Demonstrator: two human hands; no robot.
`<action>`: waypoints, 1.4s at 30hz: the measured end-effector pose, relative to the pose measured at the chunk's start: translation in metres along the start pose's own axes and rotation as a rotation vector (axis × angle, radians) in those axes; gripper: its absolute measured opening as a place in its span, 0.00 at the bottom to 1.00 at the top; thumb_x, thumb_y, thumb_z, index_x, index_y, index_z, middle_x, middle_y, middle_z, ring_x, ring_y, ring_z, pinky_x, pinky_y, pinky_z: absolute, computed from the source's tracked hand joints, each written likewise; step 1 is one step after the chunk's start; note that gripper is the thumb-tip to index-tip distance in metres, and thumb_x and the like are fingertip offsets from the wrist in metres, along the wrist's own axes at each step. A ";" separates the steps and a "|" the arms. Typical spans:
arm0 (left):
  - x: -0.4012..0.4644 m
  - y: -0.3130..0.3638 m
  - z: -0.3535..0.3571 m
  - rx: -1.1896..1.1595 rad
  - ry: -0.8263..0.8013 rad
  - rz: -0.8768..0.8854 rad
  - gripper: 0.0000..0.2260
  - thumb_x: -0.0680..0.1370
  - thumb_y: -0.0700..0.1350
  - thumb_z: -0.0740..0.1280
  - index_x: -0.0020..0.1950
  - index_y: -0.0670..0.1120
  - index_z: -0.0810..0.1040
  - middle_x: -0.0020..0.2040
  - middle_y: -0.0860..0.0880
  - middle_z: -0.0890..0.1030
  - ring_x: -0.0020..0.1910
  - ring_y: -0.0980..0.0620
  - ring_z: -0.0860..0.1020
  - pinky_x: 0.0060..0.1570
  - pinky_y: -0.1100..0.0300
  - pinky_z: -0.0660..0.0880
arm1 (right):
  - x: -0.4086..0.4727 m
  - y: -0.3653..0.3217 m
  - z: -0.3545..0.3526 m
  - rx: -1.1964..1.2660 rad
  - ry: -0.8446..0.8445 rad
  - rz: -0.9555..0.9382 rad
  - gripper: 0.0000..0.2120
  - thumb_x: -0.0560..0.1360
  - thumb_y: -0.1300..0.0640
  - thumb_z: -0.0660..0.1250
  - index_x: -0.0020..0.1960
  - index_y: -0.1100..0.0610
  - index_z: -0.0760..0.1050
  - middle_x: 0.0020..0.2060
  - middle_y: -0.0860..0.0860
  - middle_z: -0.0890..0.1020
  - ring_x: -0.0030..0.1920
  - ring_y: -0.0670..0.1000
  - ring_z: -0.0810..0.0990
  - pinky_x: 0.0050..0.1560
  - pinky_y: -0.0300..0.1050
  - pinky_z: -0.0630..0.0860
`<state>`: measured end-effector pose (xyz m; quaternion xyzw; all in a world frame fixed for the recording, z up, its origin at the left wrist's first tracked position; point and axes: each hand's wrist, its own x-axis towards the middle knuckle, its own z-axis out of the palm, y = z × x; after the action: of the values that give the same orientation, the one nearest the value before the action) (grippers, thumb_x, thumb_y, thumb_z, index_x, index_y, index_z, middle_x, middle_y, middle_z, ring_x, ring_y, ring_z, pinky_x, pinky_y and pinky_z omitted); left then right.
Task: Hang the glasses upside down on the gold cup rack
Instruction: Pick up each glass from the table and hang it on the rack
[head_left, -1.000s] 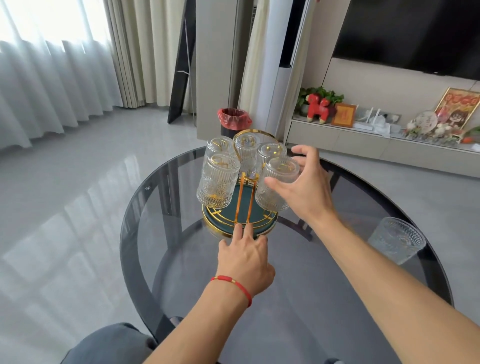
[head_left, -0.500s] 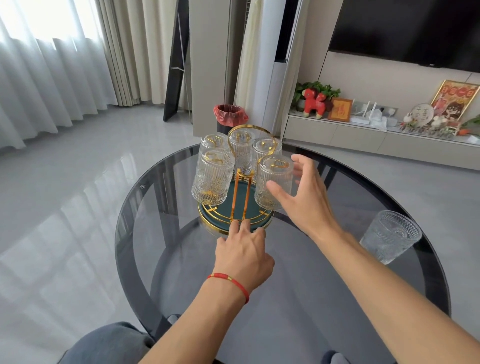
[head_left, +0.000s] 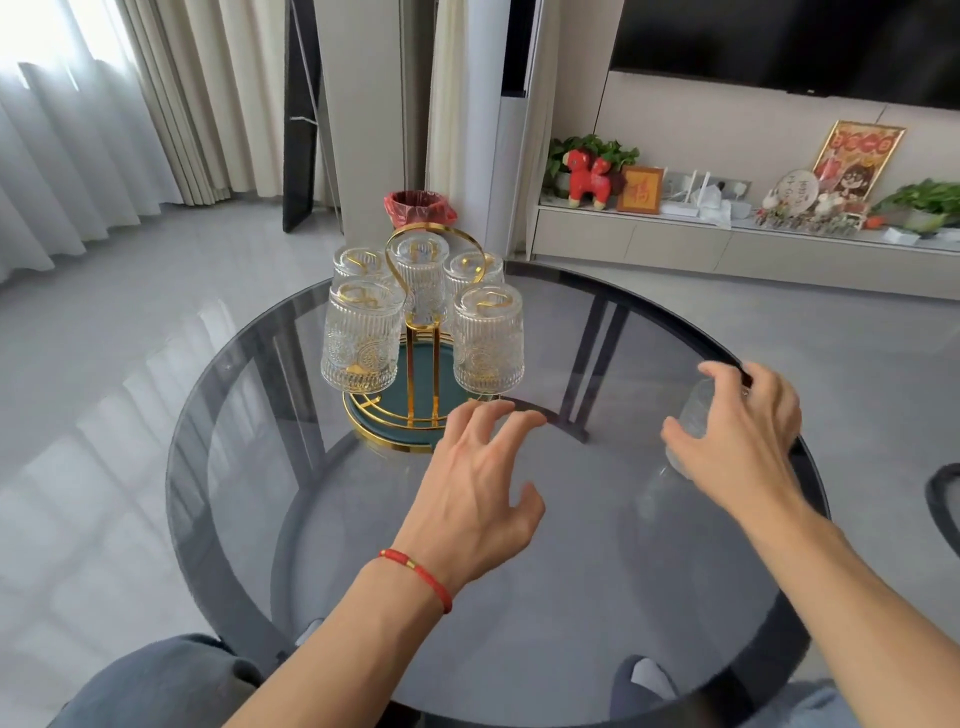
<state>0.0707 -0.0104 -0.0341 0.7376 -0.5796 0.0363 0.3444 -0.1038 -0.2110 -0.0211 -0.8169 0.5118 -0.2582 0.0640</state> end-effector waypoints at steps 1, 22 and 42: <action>0.000 0.001 0.001 0.005 -0.011 -0.007 0.27 0.72 0.46 0.70 0.71 0.49 0.73 0.68 0.47 0.74 0.70 0.44 0.66 0.68 0.52 0.69 | 0.001 0.007 0.000 0.035 -0.063 0.075 0.37 0.72 0.53 0.76 0.77 0.59 0.65 0.75 0.66 0.63 0.75 0.69 0.59 0.75 0.64 0.58; -0.006 0.024 0.005 -0.513 -0.119 -0.174 0.40 0.69 0.56 0.77 0.77 0.54 0.63 0.66 0.54 0.79 0.64 0.57 0.77 0.63 0.56 0.75 | -0.055 -0.043 -0.008 0.887 -0.506 -0.225 0.41 0.64 0.45 0.82 0.73 0.40 0.69 0.58 0.47 0.86 0.60 0.48 0.85 0.61 0.46 0.80; 0.013 0.002 -0.048 -1.149 0.114 -0.607 0.23 0.76 0.61 0.69 0.64 0.47 0.79 0.58 0.47 0.86 0.60 0.48 0.83 0.64 0.44 0.77 | -0.055 -0.127 -0.015 1.240 -0.352 -0.100 0.17 0.84 0.53 0.65 0.72 0.52 0.71 0.60 0.58 0.83 0.61 0.55 0.83 0.61 0.56 0.80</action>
<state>0.0895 0.0045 0.0093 0.5637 -0.2536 -0.3392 0.7091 -0.0283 -0.1015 0.0187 -0.6813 0.2107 -0.3707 0.5950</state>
